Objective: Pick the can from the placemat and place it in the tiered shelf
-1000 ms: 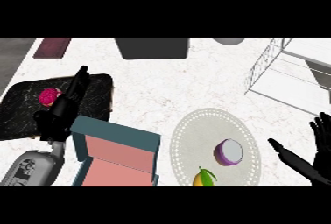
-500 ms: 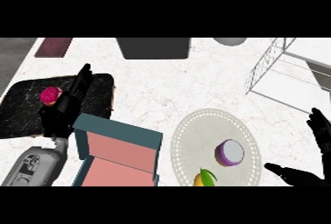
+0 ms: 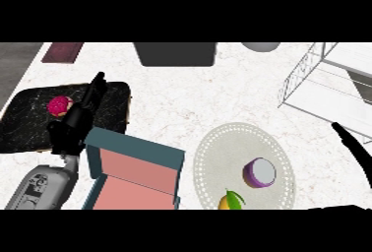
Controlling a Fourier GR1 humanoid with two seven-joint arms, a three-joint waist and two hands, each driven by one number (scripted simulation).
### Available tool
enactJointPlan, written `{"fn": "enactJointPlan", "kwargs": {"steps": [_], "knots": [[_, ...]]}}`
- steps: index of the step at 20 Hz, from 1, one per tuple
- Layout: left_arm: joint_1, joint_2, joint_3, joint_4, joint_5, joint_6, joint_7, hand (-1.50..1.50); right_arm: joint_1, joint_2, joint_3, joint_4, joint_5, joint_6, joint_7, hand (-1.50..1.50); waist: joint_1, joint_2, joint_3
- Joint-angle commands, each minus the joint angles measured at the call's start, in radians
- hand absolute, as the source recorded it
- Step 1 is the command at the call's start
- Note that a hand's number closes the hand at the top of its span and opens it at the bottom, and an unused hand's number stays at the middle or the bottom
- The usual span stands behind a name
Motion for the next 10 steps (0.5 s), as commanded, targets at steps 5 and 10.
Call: {"fn": "enactJointPlan", "kwargs": {"steps": [5,10], "knots": [[0.073,-0.069,-0.046,0.013,-0.015,-0.004,-0.013,0.00,-0.100,-0.068,0.132,-0.224,0.118,0.119,0.456,-1.50,0.000,0.007,-0.008],[0.051,-0.058,-0.014,0.009,-0.016,-0.033,0.020,0.00,-0.201,0.044,0.244,-0.239,0.238,0.126,0.593,-1.50,0.000,0.008,-0.006]]}}
